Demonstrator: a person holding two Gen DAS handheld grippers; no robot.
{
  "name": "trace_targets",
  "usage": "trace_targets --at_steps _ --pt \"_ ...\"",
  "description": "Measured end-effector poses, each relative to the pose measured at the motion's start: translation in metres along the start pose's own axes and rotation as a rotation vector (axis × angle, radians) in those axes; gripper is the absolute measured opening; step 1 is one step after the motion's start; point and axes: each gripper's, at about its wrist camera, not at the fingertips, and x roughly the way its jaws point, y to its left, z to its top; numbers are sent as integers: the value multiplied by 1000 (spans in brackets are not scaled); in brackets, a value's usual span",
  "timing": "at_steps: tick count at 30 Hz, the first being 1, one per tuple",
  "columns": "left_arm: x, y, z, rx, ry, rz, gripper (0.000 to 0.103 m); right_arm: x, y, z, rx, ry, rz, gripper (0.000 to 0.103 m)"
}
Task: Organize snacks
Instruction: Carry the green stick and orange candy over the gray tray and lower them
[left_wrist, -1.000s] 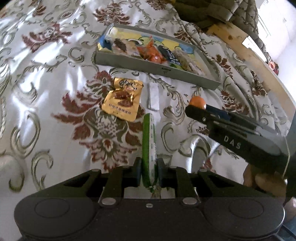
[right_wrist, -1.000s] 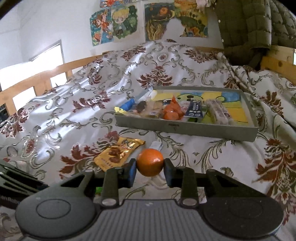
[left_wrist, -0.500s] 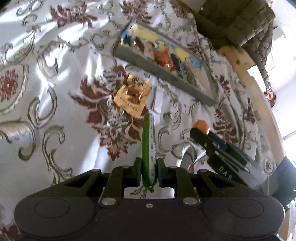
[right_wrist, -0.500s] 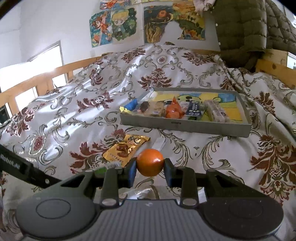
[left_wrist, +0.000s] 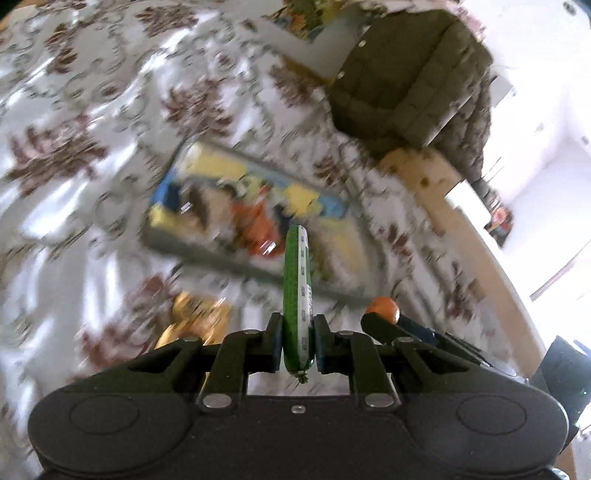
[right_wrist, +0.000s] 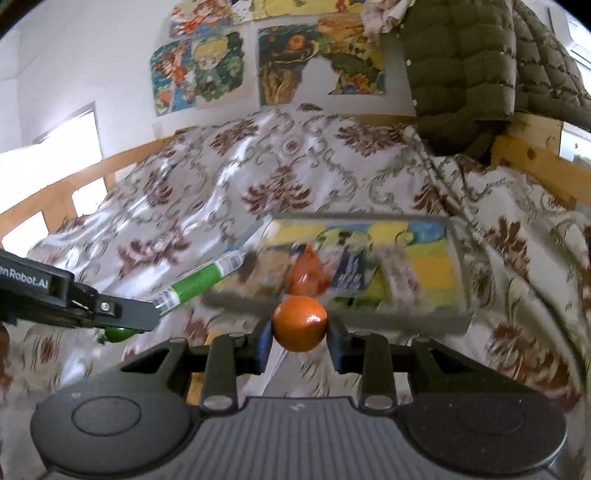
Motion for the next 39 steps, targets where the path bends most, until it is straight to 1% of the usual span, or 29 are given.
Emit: trace_targets --at_steps 3,5,9,12,19,23,26,28,31,33,36,39 --pt "19 -12 15 16 -32 -37 18 6 -17 21 25 -24 -26 35" --pt "30 -18 22 29 -43 -47 18 12 -29 32 40 -30 -40 35" --pt "55 -26 39 38 -53 -42 18 32 -49 50 56 -22 -50 35" --pt "72 -23 52 26 -63 -32 18 56 -57 56 36 -18 -48 35" --pt "115 -13 80 82 -68 14 18 130 -70 52 51 30 -18 35" --pt "139 -2 90 114 -71 33 18 160 -73 42 48 62 -18 35" --pt "156 8 95 131 -72 55 18 172 -76 35 48 75 -25 35" --pt "165 13 97 162 -70 82 18 178 -78 31 47 79 -31 36" --pt "179 20 98 215 -43 126 18 185 -80 26 48 77 -42 35" --pt "186 26 98 225 -24 145 18 187 -78 24 40 68 -51 36" --pt "193 33 97 236 -9 162 18 189 -72 24 5 62 -70 36" --pt "195 36 94 264 -13 170 18 192 -69 25 -19 62 -89 36"
